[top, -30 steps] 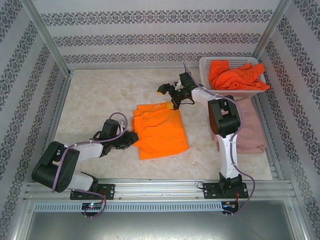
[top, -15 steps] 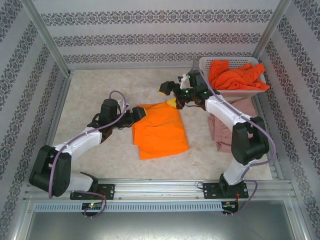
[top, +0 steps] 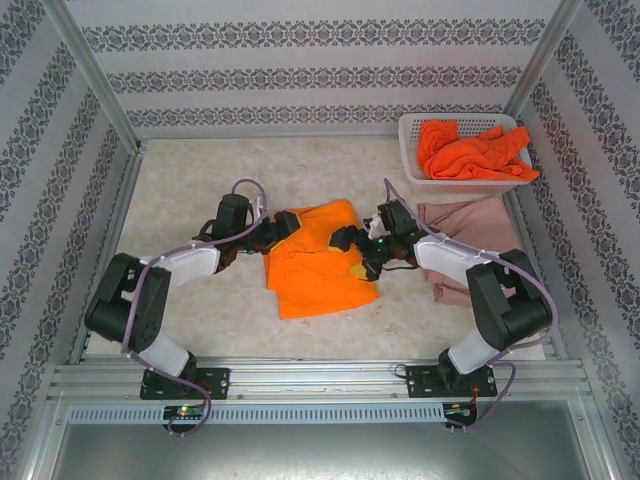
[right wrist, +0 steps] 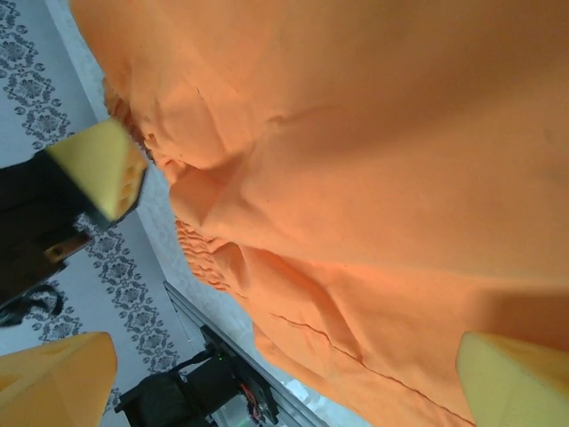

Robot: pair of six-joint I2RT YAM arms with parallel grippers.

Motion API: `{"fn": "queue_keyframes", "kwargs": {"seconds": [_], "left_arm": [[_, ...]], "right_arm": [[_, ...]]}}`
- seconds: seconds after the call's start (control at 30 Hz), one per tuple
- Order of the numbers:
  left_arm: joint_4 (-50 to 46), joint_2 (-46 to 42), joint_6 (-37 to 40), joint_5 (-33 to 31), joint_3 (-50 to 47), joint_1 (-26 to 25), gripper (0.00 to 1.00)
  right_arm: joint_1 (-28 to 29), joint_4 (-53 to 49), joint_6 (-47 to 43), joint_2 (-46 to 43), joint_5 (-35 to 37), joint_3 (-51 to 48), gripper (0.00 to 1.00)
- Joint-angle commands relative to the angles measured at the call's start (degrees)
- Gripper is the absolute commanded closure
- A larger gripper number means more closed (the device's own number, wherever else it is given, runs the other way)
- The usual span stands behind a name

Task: Fold and stack the shorts

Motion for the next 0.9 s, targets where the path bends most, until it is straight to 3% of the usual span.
{"fn": "queue_keyframes", "kwargs": {"seconds": [0.0, 0.23, 0.43, 0.63, 0.87], "left_arm": [[5.19, 3.99, 1.73, -2.04, -1.32, 0.73, 0.17], [8.99, 8.21, 2.58, -2.82, -5.25, 2.87, 0.17], [5.52, 5.21, 5.29, 0.48, -2.77, 4.29, 0.16], [-3.20, -4.72, 8.14, 2.20, 0.09, 4.09, 0.16], [-8.29, -9.46, 8.53, 2.97, -2.85, 3.17, 0.24]], "right_arm": [[0.35, 2.70, 1.11, -1.49, 1.25, -3.50, 0.02], [0.57, 4.26, 1.73, -2.67, 1.43, -11.23, 0.02], [0.66, 2.57, 0.81, -7.45, 1.63, -14.57, 0.02], [-0.60, -8.49, -10.41, -12.75, 4.41, -4.63, 0.02], [-3.68, -17.30, -24.58, -7.70, 6.00, 8.32, 0.02]]}}
